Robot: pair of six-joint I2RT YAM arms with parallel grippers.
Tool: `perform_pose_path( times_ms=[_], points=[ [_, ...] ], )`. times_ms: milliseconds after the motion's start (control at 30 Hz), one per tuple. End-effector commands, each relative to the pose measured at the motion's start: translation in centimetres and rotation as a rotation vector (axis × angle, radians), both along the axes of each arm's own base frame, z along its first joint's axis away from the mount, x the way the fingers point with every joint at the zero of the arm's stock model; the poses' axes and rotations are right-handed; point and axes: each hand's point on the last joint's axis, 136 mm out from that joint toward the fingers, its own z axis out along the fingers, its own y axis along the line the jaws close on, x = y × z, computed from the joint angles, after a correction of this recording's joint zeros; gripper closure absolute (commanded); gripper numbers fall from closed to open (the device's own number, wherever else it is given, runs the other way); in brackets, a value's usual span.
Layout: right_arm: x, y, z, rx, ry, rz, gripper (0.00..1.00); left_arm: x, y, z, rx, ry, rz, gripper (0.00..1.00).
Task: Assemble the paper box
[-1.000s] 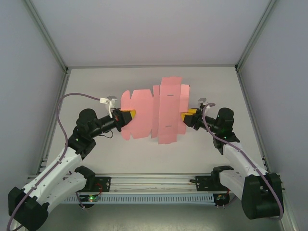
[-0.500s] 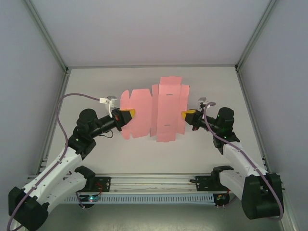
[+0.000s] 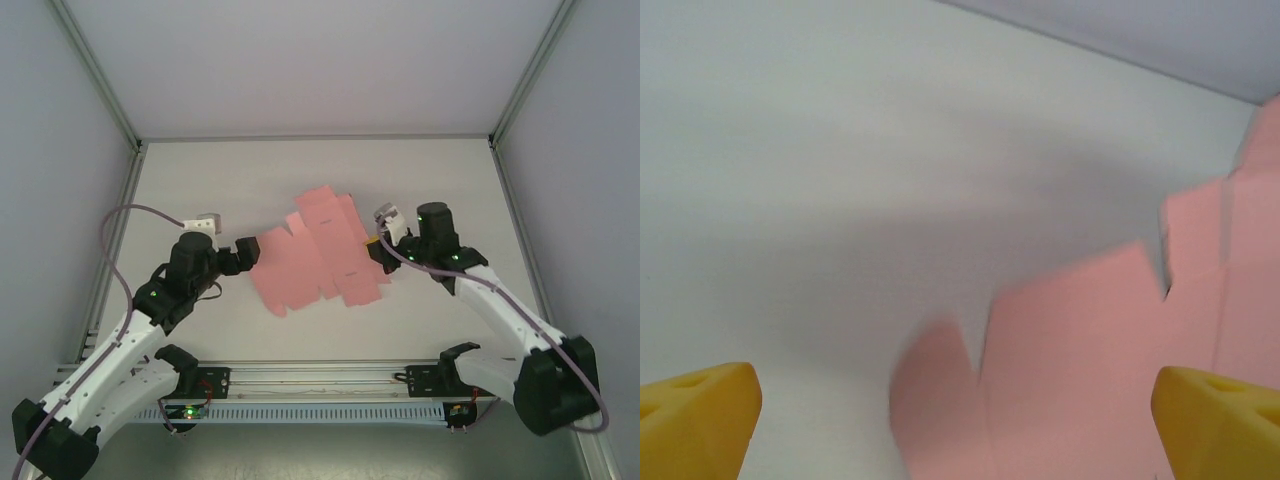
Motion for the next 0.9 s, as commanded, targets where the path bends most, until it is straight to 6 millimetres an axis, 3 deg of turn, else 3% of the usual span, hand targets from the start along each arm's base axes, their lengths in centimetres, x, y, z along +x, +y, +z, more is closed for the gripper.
perform_pose_path(
  times_ms=[0,133,267,400,467,633,800,867],
  points=[
    [2.0,-1.2,-1.8,-0.284,-0.056,-0.017,1.0,0.1,0.5,3.3,0.021,-0.101,0.007,0.0],
    [6.2,-0.8,-1.3,-0.49,-0.233,-0.049,1.0,0.5,-0.2,3.8,0.009,-0.105,-0.016,0.0],
    [8.9,1.2,0.2,-0.774,-0.591,-0.014,1.0,1.3,-1.3,2.8,0.0,-0.07,-0.052,0.0],
    [9.7,3.3,-1.6,-1.027,-0.831,0.086,1.0,2.1,-2.7,2.0,0.017,-0.043,-0.114,0.0],
    [9.9,3.8,-3.0,-1.086,-0.859,0.116,1.0,2.4,-3.7,1.7,0.031,-0.056,-0.176,0.0],
    [9.6,5.3,-5.5,-1.037,-0.807,0.195,1.0,3.7,-6.2,2.2,0.084,-0.12,-0.321,0.0],
    [8.0,6.5,-5.3,-0.9,-0.724,0.305,1.0,5.1,-9.8,2.9,0.152,-0.215,-0.553,0.01],
    [7.0,6.7,-5.1,-0.823,-0.67,0.37,1.0,5.9,-10.9,3.1,0.192,-0.247,-0.636,0.1]
  ],
)
